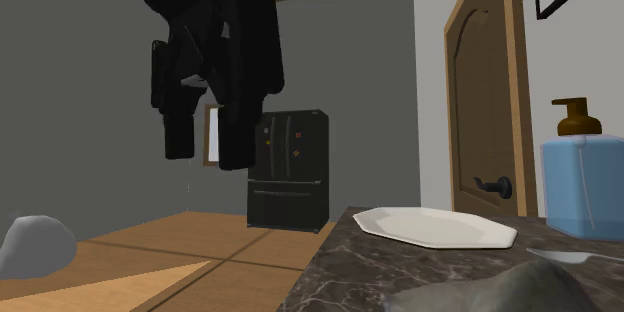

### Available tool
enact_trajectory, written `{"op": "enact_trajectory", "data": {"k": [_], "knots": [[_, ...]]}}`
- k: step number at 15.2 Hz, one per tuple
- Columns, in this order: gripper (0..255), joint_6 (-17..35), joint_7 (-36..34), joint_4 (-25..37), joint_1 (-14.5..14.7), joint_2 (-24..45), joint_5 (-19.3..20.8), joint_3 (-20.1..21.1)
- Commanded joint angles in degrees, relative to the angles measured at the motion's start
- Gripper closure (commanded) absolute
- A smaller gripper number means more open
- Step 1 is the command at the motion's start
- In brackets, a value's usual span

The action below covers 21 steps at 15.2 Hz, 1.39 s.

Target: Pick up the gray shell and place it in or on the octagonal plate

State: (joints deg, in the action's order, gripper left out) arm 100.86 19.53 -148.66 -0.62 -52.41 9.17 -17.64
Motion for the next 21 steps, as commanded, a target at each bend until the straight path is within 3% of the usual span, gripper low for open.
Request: {"op": "enact_trajectory", "data": {"k": [1, 5, 9, 13, 17, 21], "knots": [[0, 2.53, 6.3, -0.38, 0.13, 0.04, 2.69, -3.85], [0, 8.08, 18.39, 0.62, 1.43, 2.2, 6.99, -12.28], [0, 13.66, 30.51, 3.78, 4.97, 6.16, 9.4, -21.34], [0, 18.54, 42.81, 8.91, 11.38, 10.96, 9.48, -31.22], [0, 21.96, 55.01, 15.66, 20.97, 15.45, 7.44, -42.28], [0, 25.25, 55.15, 14.04, 22.64, 16.75, 7.46, -44.45]]}}
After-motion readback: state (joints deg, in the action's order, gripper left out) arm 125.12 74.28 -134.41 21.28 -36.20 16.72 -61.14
